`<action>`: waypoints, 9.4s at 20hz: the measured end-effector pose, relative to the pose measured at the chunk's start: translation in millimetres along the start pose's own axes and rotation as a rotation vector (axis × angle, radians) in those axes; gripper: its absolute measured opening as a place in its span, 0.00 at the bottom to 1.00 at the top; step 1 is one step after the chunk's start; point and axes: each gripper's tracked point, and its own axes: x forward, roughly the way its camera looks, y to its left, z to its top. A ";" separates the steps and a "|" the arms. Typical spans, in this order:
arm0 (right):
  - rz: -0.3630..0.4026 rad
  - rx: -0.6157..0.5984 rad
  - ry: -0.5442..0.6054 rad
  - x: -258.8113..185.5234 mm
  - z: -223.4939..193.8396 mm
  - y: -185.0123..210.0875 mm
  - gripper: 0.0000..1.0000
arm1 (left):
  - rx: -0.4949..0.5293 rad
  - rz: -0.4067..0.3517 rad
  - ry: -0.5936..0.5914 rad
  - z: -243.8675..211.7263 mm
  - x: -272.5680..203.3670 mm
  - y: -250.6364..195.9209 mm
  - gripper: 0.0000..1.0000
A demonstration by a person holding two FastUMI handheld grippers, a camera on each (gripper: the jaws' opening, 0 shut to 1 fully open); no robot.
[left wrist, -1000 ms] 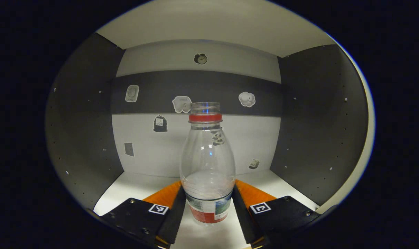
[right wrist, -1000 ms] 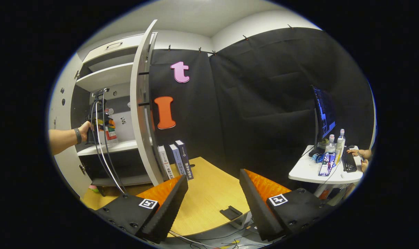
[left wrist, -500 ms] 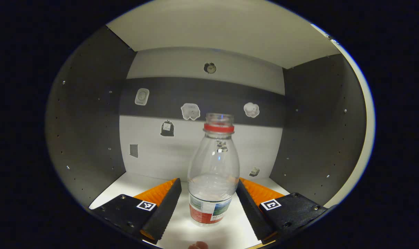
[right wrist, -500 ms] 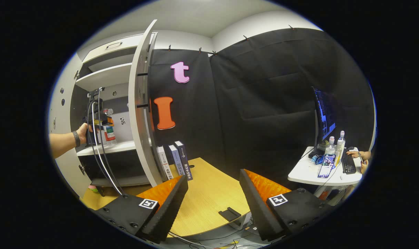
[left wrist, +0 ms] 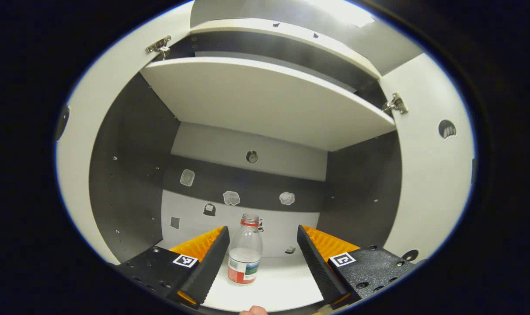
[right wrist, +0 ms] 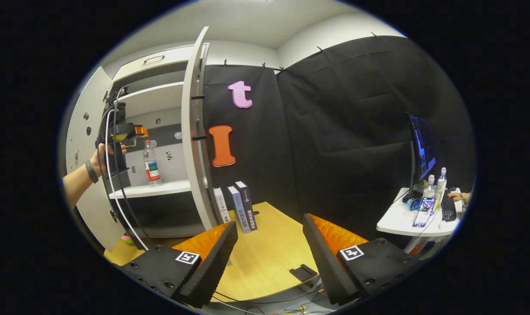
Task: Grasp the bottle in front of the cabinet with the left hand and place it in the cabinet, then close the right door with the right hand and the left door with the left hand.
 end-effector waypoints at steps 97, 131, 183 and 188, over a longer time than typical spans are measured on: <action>0.648 -0.071 -0.032 129.9 105.9 312.1 0.97 | 0.112 0.614 -0.108 -21.2 -389.8 210.1 0.94; 0.305 -0.078 -0.100 -16.5 106.8 123.8 0.97 | 0.174 0.320 -0.126 34.6 -249.3 226.2 0.87; 0.368 -0.092 -0.038 -35.8 100.4 103.2 0.98 | 0.128 0.127 -0.072 30.3 -240.4 80.0 0.94; 0.418 -0.140 -0.046 -27.6 96.3 116.1 0.97 | 0.104 0.147 -0.069 16.7 -287.7 73.5 0.94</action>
